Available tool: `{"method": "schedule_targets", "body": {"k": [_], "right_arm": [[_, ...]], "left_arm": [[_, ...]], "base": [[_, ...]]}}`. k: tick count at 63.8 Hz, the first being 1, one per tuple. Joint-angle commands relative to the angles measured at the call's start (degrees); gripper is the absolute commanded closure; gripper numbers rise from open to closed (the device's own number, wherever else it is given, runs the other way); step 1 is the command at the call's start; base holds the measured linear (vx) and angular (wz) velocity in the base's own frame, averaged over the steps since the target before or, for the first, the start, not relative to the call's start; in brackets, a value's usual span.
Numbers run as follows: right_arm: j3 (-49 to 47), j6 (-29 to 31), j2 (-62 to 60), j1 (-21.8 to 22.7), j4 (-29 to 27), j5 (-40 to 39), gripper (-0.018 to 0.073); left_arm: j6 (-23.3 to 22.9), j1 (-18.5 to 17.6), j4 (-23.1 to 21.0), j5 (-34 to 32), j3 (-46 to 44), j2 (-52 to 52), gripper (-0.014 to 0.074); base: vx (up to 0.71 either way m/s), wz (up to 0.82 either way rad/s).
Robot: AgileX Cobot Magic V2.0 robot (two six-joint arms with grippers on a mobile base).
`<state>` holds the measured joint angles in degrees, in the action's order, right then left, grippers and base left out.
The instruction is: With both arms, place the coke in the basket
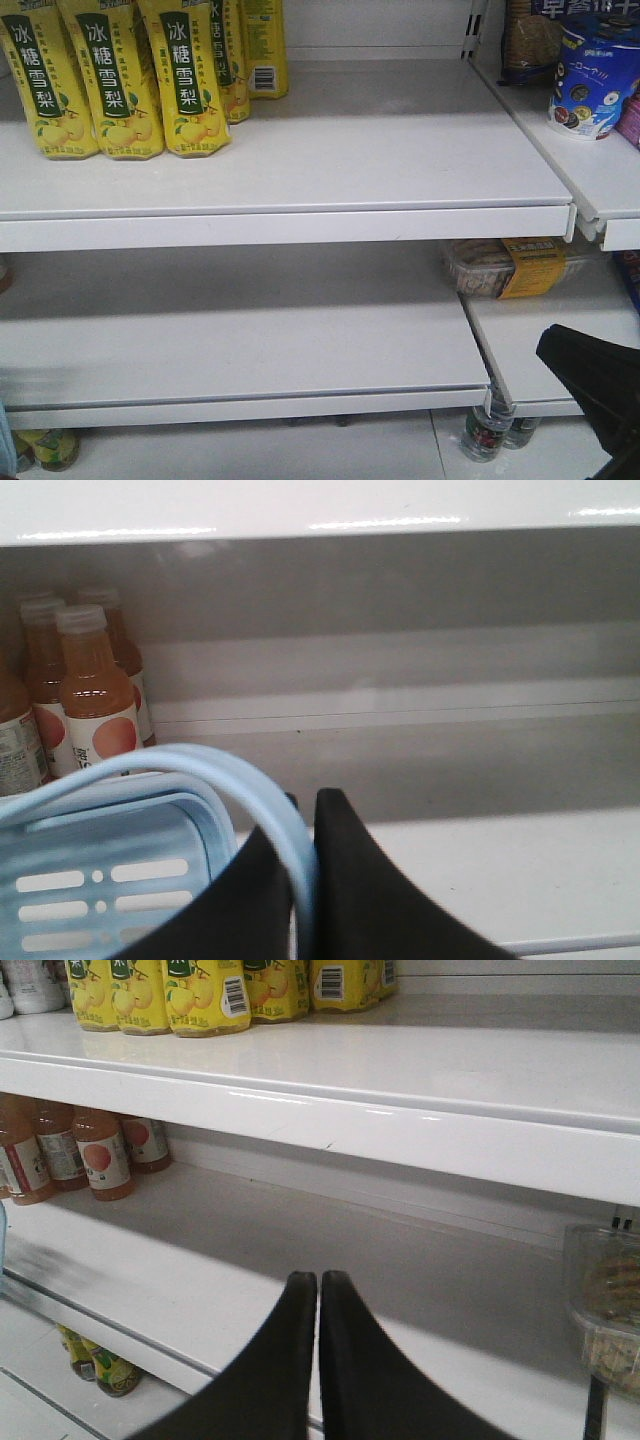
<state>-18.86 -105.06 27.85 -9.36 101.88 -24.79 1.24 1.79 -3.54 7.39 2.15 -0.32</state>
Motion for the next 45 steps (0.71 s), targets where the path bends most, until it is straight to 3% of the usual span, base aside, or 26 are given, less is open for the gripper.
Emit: {"method": "schedule_targets", "body": {"k": [1, 45], "right_arm": [[-1.6, 0.0, 0.2, 0.2, 1.0, 1.4, 0.0564], [-1.6, 0.0, 0.2, 0.2, 0.3, 1.4, 0.0564]], "left_arm": [[2.2, 0.1, 2.0, -8.4, 0.1, -1.3, 0.0603], [2.2, 0.1, 2.0, -8.4, 0.1, -1.3, 0.0603]], "base": [[0.0, 0.0], [0.0, 0.0]]}}
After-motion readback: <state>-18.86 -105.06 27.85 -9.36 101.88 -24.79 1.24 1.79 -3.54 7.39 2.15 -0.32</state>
